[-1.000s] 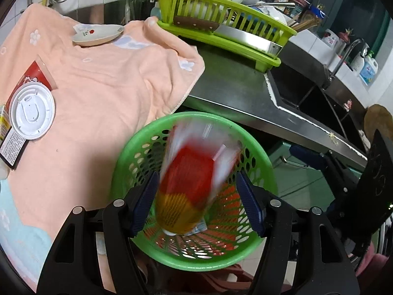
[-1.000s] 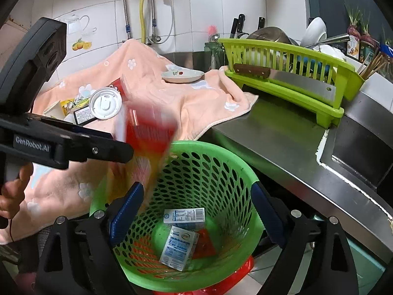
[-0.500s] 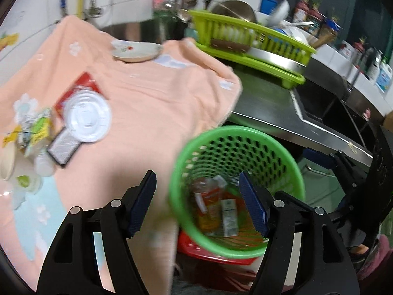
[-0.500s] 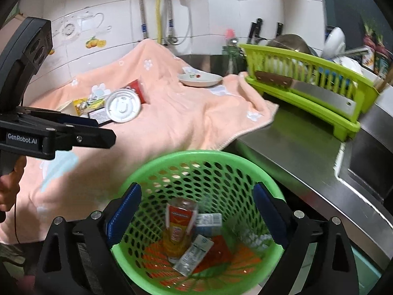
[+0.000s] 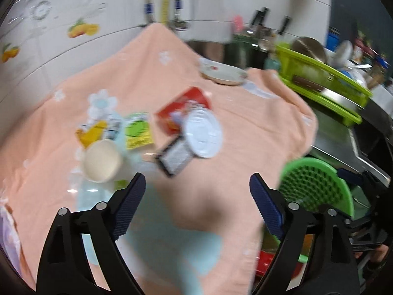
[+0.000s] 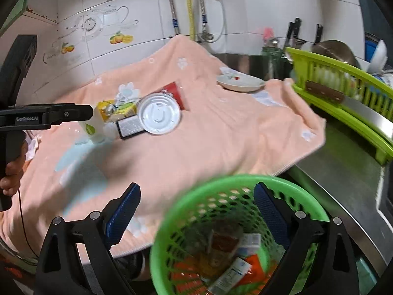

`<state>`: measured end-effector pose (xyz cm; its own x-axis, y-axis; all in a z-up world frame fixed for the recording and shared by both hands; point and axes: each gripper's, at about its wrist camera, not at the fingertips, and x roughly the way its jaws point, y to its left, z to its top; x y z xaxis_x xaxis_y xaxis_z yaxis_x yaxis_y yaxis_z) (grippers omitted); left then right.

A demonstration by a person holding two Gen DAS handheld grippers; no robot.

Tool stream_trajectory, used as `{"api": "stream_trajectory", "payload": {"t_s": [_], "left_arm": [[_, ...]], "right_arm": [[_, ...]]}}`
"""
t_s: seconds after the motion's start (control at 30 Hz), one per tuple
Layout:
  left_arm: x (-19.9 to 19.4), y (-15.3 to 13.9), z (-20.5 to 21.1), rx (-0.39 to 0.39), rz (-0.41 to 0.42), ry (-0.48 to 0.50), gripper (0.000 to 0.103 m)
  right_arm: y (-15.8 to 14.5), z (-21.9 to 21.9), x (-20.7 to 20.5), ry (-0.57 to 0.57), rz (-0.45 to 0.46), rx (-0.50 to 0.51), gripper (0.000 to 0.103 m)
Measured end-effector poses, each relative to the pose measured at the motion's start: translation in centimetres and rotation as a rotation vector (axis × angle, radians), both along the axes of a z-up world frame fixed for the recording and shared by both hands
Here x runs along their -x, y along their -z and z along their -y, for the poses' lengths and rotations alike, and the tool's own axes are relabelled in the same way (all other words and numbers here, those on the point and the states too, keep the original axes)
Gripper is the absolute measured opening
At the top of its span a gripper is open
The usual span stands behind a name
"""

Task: Collect trash
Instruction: 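Grasp the paper cup with the left gripper while the right grasps the white lid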

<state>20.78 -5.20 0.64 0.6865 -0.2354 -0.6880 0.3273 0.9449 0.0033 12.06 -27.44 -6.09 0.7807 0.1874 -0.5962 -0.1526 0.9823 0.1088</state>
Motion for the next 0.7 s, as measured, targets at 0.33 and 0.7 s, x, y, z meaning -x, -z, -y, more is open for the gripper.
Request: {"api": "stream_trajectory", "payload": {"t_s": [0.33,0.7], "left_arm": [[-5.4,1.4,-6.1,0.009,-0.054,-0.101,0.094],[-7.5,3.3,-7.7,0.008,-0.094,-0.089,0.095]], "right_arm": [[-0.9,-3.8,-6.0,-0.102,-0.01,-0.004,0.091],[0.5,-7.8,-12.8,-0.191,-0.065,-0.025,0.091]]}}
